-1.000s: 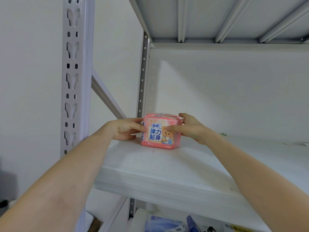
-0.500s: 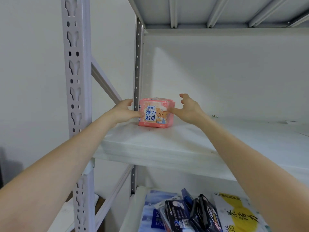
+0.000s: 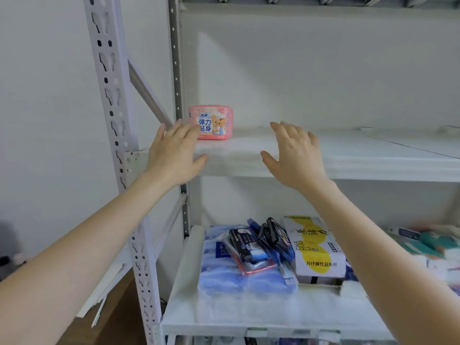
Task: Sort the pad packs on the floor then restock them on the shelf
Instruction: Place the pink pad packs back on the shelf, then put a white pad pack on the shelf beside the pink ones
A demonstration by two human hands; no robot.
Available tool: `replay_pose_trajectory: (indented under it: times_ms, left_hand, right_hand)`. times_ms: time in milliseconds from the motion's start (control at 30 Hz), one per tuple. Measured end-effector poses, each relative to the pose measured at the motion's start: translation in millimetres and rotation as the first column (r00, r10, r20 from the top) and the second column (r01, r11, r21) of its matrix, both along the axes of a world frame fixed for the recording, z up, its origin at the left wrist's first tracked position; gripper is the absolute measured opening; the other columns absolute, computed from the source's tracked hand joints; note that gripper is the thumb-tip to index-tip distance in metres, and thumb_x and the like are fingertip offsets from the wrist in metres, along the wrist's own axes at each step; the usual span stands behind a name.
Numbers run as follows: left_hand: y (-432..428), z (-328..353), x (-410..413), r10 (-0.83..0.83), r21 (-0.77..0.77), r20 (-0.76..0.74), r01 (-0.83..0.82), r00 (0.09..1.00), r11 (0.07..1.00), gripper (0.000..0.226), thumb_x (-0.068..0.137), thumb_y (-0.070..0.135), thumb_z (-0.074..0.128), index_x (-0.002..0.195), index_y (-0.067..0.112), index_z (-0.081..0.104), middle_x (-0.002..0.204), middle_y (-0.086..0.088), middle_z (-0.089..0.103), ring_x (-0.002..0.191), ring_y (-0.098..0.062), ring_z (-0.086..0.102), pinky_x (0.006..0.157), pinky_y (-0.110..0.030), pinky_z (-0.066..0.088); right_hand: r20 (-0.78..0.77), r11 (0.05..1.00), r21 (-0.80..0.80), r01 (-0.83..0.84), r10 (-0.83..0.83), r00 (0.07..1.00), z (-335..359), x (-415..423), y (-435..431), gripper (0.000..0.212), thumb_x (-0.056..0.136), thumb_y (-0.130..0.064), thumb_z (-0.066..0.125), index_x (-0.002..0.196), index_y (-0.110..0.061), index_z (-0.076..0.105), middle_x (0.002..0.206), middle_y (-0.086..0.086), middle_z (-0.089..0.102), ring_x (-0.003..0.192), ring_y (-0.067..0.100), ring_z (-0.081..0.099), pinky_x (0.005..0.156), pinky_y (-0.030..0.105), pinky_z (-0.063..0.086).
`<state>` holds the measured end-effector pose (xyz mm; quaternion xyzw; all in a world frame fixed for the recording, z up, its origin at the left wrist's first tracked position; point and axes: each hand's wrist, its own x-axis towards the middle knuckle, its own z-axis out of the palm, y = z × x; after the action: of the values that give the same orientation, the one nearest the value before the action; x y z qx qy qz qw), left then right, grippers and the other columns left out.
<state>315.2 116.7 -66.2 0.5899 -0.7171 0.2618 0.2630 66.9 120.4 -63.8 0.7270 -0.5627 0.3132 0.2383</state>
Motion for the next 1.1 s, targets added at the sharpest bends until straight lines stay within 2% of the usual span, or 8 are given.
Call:
replay_pose_trajectory:
  times_ms: [200, 367, 467, 633, 767, 967, 1100]
  left_hand:
    - [60, -38, -41, 0.012, 0.01, 0.14, -0.013, 0.99, 1.0, 0.072, 0.093, 0.049, 0.045, 0.151, 0.013, 0.024, 0.159, -0.009, 0.024, 0.148, -0.025, 0.016, 0.119, -0.047, 0.004]
    - [108, -78, -84, 0.026, 0.03, 0.198, -0.032, 0.98, 0.999, 0.072, 0.095, 0.05, 0.039, 0.152, 0.012, 0.02, 0.16, -0.009, 0.02, 0.149, -0.025, 0.011, 0.119, -0.048, 0.001]
    - [139, -109, -117, 0.021, 0.025, 0.203, -0.027, 0.979, 0.999, 0.071, 0.094, 0.048, 0.044, 0.15, 0.009, 0.028, 0.157, -0.012, 0.028, 0.147, -0.028, 0.018, 0.118, -0.05, 0.004]
    - [186, -180, -179, -0.025, 0.056, 0.172, 0.015, 0.985, 0.998, 0.07, 0.087, 0.041, 0.061, 0.143, 0.005, 0.042, 0.148, -0.017, 0.043, 0.141, -0.033, 0.034, 0.117, -0.053, 0.014]
    - [226, -252, -223, -0.05, 0.198, 0.167, 0.016, 0.985, 0.98, 0.071, 0.086, 0.043, 0.063, 0.143, 0.006, 0.043, 0.148, -0.016, 0.042, 0.141, -0.032, 0.034, 0.117, -0.053, 0.016]
    - [285, -361, -273, -0.141, 0.455, 0.19, 0.04, 0.972, 0.889, 0.072, 0.083, 0.044, 0.066, 0.142, 0.007, 0.046, 0.147, -0.015, 0.045, 0.14, -0.032, 0.036, 0.117, -0.053, 0.022]
    - [321, -433, -297, -0.191, 0.611, 0.188, 0.038, 0.963, 0.791, 0.073, 0.089, 0.046, 0.055, 0.149, 0.012, 0.033, 0.156, -0.011, 0.032, 0.146, -0.028, 0.024, 0.119, -0.049, 0.008]
  right_hand:
    - [-0.117, 0.997, 0.028, 0.076, -0.072, 0.991, -45, -35, 65, 0.064, 0.093, -0.043, 0.048, 0.147, -0.015, 0.027, 0.155, 0.01, 0.028, 0.145, 0.025, 0.021, 0.115, 0.053, 0.013]
    - [-0.123, 0.996, 0.032, 0.078, -0.073, 0.99, -82, -76, 109, 0.063, 0.092, -0.04, 0.05, 0.146, -0.013, 0.033, 0.155, 0.013, 0.03, 0.145, 0.027, 0.024, 0.116, 0.054, 0.011]
    - [-0.098, 0.997, 0.034, 0.063, -0.059, 0.993, -110, -107, 136, 0.062, 0.092, -0.04, 0.051, 0.145, -0.011, 0.037, 0.153, 0.015, 0.033, 0.144, 0.028, 0.027, 0.116, 0.055, 0.011]
    - [-0.058, 0.997, 0.076, 0.021, -0.016, 0.998, -184, -168, 188, 0.058, 0.089, -0.035, 0.058, 0.139, -0.009, 0.045, 0.15, 0.016, 0.04, 0.141, 0.031, 0.034, 0.114, 0.058, 0.02]
    - [-0.052, 0.982, 0.188, 0.033, -0.024, 0.998, -258, -216, 235, 0.06, 0.085, -0.032, 0.064, 0.138, -0.008, 0.047, 0.148, 0.017, 0.042, 0.139, 0.032, 0.037, 0.111, 0.059, 0.024]
    - [-0.018, 0.907, 0.41, 0.091, -0.092, 0.996, -361, -275, 313, 0.065, 0.079, -0.027, 0.072, 0.137, -0.006, 0.051, 0.146, 0.016, 0.046, 0.136, 0.031, 0.042, 0.11, 0.059, 0.028]
    - [-0.053, 0.8, 0.58, 0.152, -0.149, 0.987, -426, -307, 367, 0.065, 0.079, -0.028, 0.074, 0.136, -0.007, 0.052, 0.145, 0.016, 0.046, 0.136, 0.031, 0.042, 0.111, 0.057, 0.026]
